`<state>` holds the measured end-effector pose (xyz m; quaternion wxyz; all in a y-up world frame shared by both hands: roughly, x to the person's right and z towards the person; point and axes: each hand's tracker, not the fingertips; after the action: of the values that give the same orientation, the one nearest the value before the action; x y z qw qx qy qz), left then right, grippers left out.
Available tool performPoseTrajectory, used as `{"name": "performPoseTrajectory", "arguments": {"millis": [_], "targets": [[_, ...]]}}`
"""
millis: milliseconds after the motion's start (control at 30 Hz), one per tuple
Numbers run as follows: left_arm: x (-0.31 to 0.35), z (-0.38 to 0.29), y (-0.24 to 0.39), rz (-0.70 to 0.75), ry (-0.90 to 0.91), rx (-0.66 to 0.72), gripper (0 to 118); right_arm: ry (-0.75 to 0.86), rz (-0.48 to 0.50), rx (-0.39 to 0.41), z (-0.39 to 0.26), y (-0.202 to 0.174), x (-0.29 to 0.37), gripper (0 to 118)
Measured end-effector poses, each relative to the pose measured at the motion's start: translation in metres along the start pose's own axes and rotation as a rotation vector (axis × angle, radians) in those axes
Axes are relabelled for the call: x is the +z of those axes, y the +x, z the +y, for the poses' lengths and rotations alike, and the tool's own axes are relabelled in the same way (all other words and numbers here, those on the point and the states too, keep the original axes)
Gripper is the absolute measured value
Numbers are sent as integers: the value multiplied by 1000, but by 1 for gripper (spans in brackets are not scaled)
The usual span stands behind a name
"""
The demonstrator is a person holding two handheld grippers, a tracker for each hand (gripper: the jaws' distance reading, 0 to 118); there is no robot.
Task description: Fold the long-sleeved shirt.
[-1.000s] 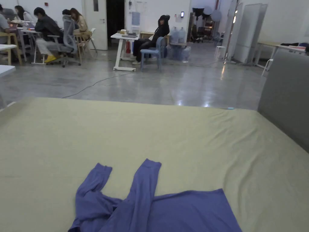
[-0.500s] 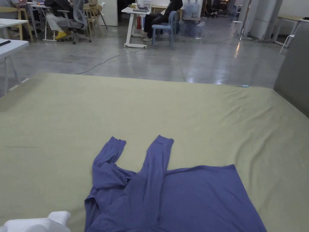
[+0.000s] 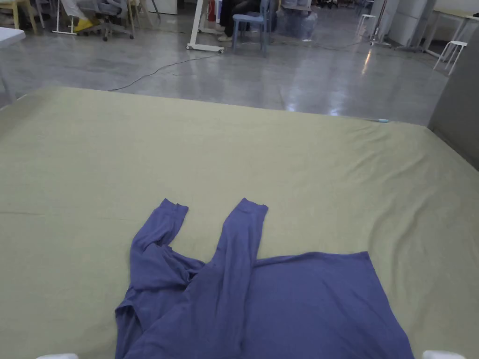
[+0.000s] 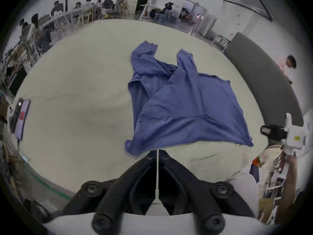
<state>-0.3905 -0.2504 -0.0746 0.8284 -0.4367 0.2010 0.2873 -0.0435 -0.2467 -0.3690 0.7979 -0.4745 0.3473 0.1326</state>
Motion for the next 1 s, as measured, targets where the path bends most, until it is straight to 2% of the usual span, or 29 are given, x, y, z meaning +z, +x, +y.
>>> {"name": "performPoseTrajectory", "arguments": {"millis": [133,167,200,233,267,300,367,433,467,567,600,633,667,700,733,833,867,933,1000], "targets": [[1,18,-4,23,18,-26,0,-1,152,-32,76,-39,-43,0],[2,22,-5,26,27,-34,0,14,181,-38,107,-50,-58,5],[2,26,-5,25,32,-39,0,11,189,-48,141,-53,-82,34],[-4,30,-19,24,35,-37,0,2,206,-51,170,-64,-103,94],[-5,32,-21,24,39,-24,0,-19,241,-62,202,-75,-127,118],[-7,34,-23,22,42,-16,0,6,264,-70,237,-83,-151,117],[-13,37,-29,14,40,-8,0,-107,239,-91,297,-110,-204,117],[-18,40,-31,30,38,-8,0,-219,139,-90,335,-134,-248,117],[-20,42,-33,42,38,-13,0,-252,77,-82,344,-133,-271,115],[-21,45,-38,39,38,-3,0,-294,-45,-94,360,-154,-302,92],[-20,45,-36,41,39,2,0,-312,-90,-101,347,-151,-301,72],[-19,46,-32,43,38,3,0,-333,-118,-101,345,-155,-304,27],[-20,46,-34,44,34,5,0,-343,-112,-95,343,-160,-304,5],[-20,46,-35,45,30,8,0,-328,-111,-85,340,-164,-300,3],[-21,46,-36,46,26,8,0,-291,-86,-72,335,-147,-300,0],[-17,42,-35,45,17,13,0,-273,0,-13,335,-155,-278,0],[-15,41,-35,40,17,27,0,-250,18,1,332,-141,-270,0],[-11,36,-45,25,19,48,0,-142,46,55,330,-149,-225,0],[-3,32,-44,18,31,49,0,-42,120,148,310,-151,-161,0]]}}
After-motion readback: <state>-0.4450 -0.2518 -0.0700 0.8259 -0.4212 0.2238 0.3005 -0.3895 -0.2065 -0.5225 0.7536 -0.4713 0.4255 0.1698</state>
